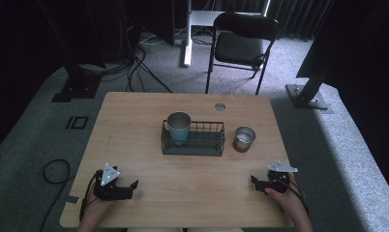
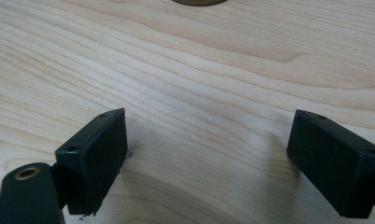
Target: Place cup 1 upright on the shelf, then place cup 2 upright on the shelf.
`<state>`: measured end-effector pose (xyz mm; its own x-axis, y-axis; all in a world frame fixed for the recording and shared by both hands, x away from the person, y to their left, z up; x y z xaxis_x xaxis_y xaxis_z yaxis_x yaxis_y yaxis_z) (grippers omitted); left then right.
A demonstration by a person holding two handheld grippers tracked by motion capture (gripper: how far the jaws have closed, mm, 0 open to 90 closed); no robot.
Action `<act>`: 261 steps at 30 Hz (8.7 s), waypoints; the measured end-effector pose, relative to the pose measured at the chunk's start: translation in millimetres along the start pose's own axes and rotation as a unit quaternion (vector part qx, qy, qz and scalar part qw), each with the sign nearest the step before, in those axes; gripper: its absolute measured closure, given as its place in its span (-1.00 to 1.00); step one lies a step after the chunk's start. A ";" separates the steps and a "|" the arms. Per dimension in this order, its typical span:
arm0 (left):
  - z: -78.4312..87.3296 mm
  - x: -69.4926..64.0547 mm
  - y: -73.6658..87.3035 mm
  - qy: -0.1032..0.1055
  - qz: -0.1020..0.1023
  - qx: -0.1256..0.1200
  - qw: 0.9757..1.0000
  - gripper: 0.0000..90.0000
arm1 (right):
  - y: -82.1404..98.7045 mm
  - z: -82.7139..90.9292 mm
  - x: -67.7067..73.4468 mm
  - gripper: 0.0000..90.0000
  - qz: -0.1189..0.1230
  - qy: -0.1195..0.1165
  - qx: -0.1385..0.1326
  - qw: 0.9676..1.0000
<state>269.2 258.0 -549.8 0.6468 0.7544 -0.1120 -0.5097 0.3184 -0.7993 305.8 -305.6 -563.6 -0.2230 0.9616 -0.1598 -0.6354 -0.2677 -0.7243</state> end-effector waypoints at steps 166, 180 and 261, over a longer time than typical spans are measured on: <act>19.9 53.9 22.6 -0.131 0.152 0.050 0.978 -0.97 | -75.0 -39.9 1.4 -0.73 -0.031 -0.020 -0.084 0.996; 20.0 53.9 22.6 -0.130 0.152 0.051 0.978 -0.97 | -92.0 -45.7 4.1 -0.73 -0.028 -0.028 -0.101 0.994; 19.9 53.9 22.5 -0.131 0.152 0.050 0.978 -0.97 | -135.5 -30.2 4.8 -0.60 -0.057 -0.003 -0.156 0.986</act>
<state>281.3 317.2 -562.1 0.2956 0.9399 -0.1708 -0.7181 0.1007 -0.6887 413.2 -263.0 -486.5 -0.1688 0.9837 -0.0625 -0.3984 -0.1261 -0.9085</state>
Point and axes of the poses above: each handheld gripper's, and its own axes: z roughly backward along the jaws, y roughly out of its underside, x roughly to its left, the point moved 1 cm from there along -z, roughly forward along the jaws, and after that the axes turned 14 degrees about y, right-handed, at the moved point
